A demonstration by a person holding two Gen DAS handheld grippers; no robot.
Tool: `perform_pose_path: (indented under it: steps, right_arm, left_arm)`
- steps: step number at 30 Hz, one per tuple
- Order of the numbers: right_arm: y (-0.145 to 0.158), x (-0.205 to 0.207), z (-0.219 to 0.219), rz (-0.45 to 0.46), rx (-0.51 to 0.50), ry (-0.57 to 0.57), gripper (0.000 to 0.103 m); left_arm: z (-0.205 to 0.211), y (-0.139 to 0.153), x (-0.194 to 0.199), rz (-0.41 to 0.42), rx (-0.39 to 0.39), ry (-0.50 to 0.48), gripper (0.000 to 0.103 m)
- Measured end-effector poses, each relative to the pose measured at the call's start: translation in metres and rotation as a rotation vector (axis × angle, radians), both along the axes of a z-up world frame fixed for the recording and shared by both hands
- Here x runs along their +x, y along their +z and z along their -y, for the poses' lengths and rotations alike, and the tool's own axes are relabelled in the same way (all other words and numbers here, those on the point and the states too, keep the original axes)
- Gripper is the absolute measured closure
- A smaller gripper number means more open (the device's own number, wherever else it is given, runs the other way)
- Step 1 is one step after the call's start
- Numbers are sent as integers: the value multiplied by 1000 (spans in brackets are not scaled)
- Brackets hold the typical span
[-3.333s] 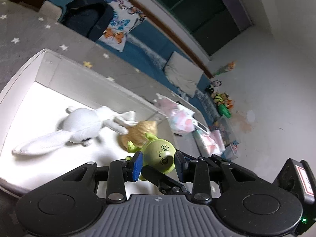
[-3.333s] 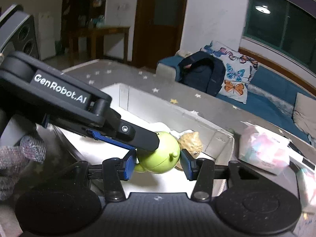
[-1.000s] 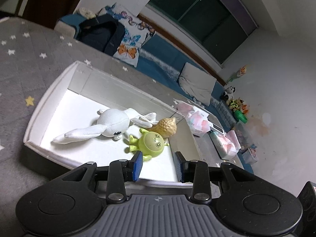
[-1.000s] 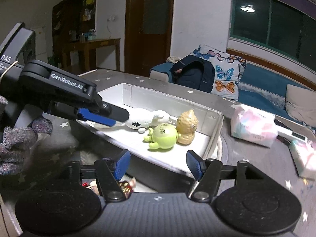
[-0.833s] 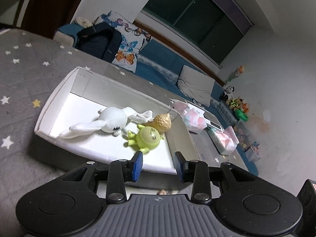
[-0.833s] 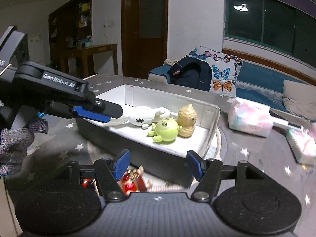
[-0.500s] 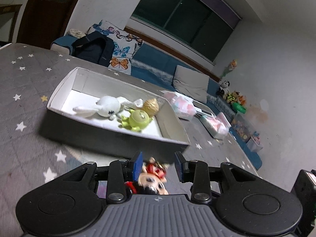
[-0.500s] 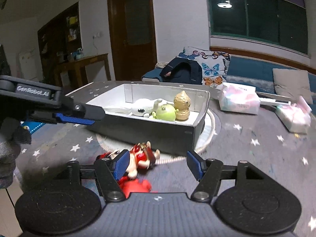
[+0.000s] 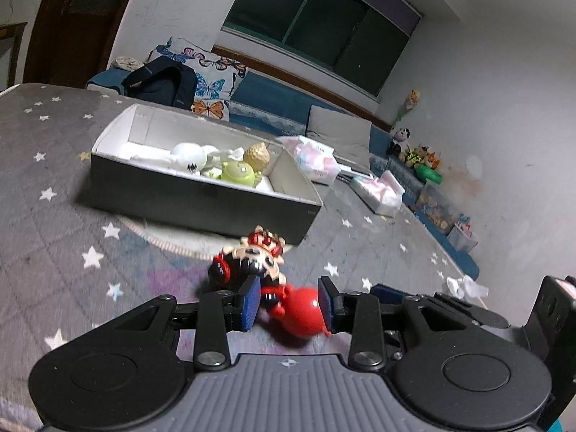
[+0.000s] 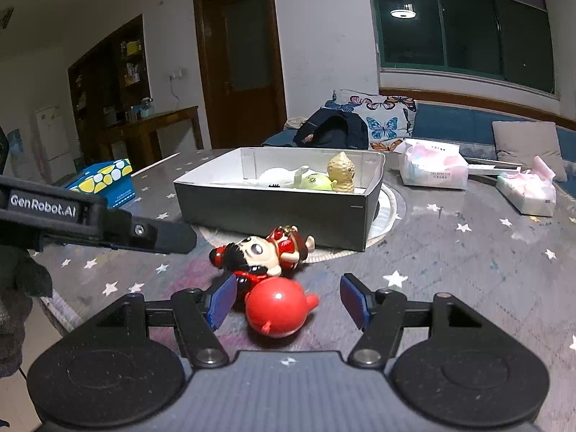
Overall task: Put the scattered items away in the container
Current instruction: 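Move the right gripper down to the red horned ball toy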
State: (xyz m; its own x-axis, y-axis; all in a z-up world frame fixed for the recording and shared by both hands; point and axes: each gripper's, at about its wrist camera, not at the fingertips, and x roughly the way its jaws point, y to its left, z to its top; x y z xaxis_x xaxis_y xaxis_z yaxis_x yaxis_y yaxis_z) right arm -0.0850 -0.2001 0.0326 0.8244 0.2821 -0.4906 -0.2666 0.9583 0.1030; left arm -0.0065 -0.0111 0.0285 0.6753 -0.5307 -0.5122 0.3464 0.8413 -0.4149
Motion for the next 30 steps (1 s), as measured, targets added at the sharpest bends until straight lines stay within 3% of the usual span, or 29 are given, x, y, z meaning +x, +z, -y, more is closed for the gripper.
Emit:
perform_pose_path:
  steps: [20, 30]
  right_arm:
    - [-16, 5, -8, -49, -33, 5, 38]
    - [-27, 20, -8, -82, -38, 30, 38]
  left_arm:
    - [5, -18, 1, -69, 27, -30, 66]
    - [9, -28, 17, -136, -11, -71, 66]
